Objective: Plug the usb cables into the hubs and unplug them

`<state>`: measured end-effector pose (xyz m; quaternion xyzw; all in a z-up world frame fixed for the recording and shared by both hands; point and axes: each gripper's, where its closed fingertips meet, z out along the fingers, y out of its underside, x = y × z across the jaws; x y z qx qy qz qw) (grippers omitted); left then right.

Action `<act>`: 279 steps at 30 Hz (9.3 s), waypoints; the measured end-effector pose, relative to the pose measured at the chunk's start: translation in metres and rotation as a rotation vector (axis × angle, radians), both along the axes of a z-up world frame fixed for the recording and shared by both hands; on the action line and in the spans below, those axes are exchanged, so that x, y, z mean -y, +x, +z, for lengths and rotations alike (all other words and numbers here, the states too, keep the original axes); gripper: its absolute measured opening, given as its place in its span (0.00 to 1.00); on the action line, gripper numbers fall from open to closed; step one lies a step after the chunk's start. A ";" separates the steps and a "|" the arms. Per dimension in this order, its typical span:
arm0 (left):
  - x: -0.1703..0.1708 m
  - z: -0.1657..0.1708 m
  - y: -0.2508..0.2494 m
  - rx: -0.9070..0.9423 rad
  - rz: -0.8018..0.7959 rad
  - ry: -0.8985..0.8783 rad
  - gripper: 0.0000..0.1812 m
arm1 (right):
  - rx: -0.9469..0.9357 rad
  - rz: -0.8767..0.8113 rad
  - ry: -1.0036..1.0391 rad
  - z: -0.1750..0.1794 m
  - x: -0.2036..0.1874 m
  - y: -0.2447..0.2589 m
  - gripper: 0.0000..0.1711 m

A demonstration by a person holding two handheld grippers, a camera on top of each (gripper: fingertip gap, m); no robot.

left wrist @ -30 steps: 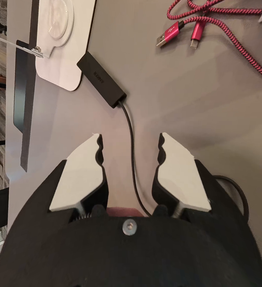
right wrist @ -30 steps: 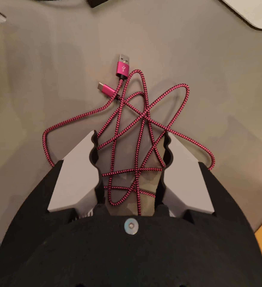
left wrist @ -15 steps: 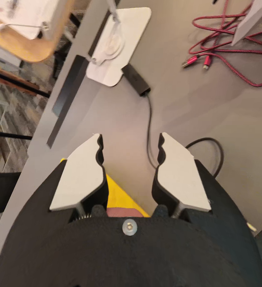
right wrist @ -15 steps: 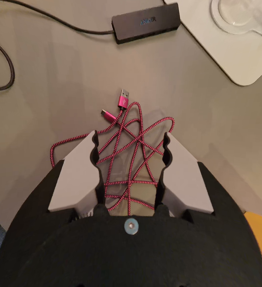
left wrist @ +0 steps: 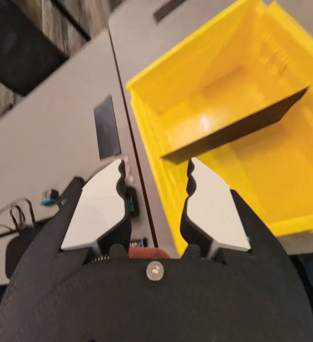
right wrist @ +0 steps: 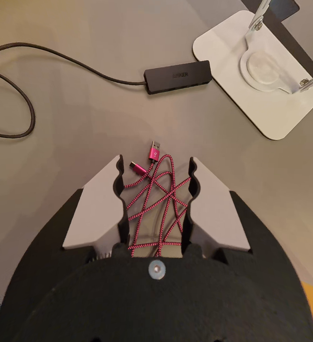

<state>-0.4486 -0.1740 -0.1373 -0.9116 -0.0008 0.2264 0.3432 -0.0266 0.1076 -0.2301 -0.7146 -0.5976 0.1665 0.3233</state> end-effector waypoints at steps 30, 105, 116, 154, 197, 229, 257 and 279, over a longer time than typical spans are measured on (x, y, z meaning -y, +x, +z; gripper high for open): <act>-0.046 -0.096 0.100 0.370 0.029 0.114 0.03 | 0.030 0.027 -0.006 -0.018 0.029 -0.007 0.38; -0.008 -0.028 0.034 0.188 0.133 0.394 0.30 | -0.183 0.032 0.045 0.044 0.062 0.038 0.32; -0.027 -0.030 0.082 0.130 -0.013 0.332 0.29 | -0.173 0.004 0.025 0.033 0.056 0.046 0.31; 0.145 -0.089 0.150 0.158 0.042 0.229 0.28 | -0.291 -0.029 -0.004 0.017 0.179 0.096 0.37; -0.095 -0.117 0.339 0.122 -0.760 -0.050 0.36 | -0.043 0.271 -0.056 0.002 0.129 0.011 0.40; -0.115 -0.108 0.284 0.264 -0.514 0.021 0.38 | 0.140 0.688 -0.117 -0.054 0.094 -0.126 0.09; -0.112 -0.123 0.309 0.263 -0.572 -0.026 0.38 | 0.119 0.463 -0.156 -0.027 0.052 -0.105 0.42; -0.125 -0.123 0.340 0.260 -0.660 -0.033 0.38 | 0.141 -0.081 -0.178 -0.055 0.015 0.048 0.07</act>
